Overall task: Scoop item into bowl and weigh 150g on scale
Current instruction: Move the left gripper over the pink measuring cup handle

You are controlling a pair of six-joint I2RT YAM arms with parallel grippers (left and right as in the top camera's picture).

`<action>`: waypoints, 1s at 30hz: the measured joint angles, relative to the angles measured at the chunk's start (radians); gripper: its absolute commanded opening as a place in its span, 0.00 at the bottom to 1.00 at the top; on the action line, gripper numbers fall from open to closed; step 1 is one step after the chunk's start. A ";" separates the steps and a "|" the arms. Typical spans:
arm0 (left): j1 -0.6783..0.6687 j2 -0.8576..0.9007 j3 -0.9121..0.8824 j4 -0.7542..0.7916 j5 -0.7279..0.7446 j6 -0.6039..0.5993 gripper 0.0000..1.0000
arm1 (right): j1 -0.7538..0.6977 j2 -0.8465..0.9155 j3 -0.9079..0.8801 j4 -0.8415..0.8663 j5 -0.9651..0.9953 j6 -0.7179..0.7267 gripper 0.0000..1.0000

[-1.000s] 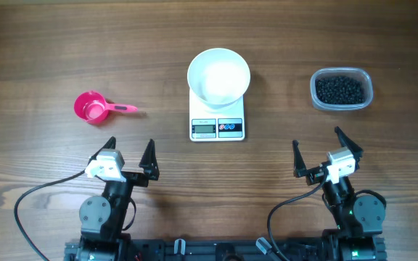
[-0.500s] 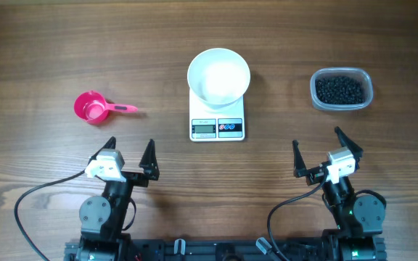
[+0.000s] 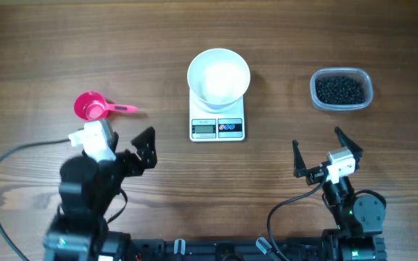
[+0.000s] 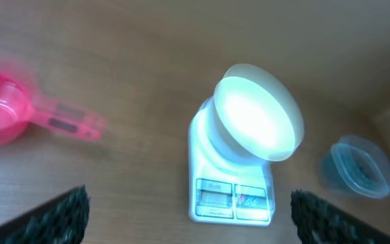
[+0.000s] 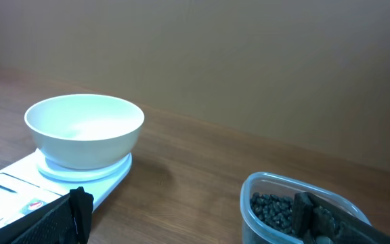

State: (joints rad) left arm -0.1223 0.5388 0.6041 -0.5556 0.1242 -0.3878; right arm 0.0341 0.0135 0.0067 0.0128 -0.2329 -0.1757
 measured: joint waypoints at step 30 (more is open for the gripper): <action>0.000 0.500 0.348 -0.222 -0.127 -0.109 1.00 | 0.000 0.000 0.000 0.000 0.002 0.000 1.00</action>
State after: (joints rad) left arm -0.1223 1.0389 0.9520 -0.7773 -0.0032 -0.4973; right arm 0.0341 0.0139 0.0067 0.0128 -0.2306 -0.1753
